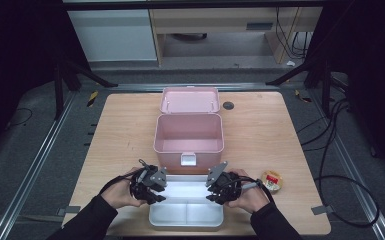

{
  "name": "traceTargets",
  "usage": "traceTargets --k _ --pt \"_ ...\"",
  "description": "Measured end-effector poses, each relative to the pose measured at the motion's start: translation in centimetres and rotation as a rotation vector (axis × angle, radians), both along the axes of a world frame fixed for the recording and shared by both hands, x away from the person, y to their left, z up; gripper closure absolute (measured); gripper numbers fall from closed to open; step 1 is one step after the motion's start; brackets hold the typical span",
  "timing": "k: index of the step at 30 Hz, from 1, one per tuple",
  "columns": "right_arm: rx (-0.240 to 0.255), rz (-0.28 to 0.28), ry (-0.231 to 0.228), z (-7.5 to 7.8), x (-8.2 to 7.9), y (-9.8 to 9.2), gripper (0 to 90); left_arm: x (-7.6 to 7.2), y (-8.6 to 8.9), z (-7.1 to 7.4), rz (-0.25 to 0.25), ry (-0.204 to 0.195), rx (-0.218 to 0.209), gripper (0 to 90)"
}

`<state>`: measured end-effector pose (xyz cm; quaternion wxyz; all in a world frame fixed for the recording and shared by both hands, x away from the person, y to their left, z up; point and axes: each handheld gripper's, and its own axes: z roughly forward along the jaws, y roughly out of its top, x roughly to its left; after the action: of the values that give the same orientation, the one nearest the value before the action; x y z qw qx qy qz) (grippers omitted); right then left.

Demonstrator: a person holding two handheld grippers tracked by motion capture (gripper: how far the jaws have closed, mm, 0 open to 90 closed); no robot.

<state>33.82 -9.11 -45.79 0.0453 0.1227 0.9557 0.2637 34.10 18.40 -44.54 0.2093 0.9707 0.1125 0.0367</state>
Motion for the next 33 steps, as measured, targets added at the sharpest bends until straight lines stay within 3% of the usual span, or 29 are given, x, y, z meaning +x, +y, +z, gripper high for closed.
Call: traceTargets --k 4,9,13,17,21,23,30,33 --pt "0.059 -0.108 -0.039 0.8 0.3 -1.2 49.9 0.3 1.2 0.4 0.123 -0.034 -0.062 49.2" --pt "0.099 -0.255 -0.081 1.3 0.9 -3.4 40.8 0.9 3.3 0.2 0.294 -0.042 -0.151 38.7" --pt "0.095 -0.358 -0.112 1.5 1.5 -5.4 38.5 1.3 4.7 0.0 0.383 -0.040 -0.193 32.6" --pt "0.079 -0.437 -0.152 1.8 2.0 -7.5 36.4 1.6 5.7 -0.1 0.463 -0.079 -0.199 28.9" --pt "0.044 -0.498 -0.185 1.6 2.1 -9.4 34.7 1.8 6.9 0.0 0.540 -0.104 -0.234 26.5" --pt "0.027 -0.525 -0.191 1.3 2.0 -10.5 34.2 1.9 7.4 -0.1 0.565 -0.104 -0.246 25.3" --pt "-0.005 -0.619 -0.129 0.1 2.1 -13.6 28.6 2.2 8.5 -0.6 0.604 -0.112 -0.269 26.0" --pt "-0.024 -0.646 -0.104 -0.2 2.2 -14.3 26.3 2.4 8.7 -0.9 0.617 -0.115 -0.256 26.0"
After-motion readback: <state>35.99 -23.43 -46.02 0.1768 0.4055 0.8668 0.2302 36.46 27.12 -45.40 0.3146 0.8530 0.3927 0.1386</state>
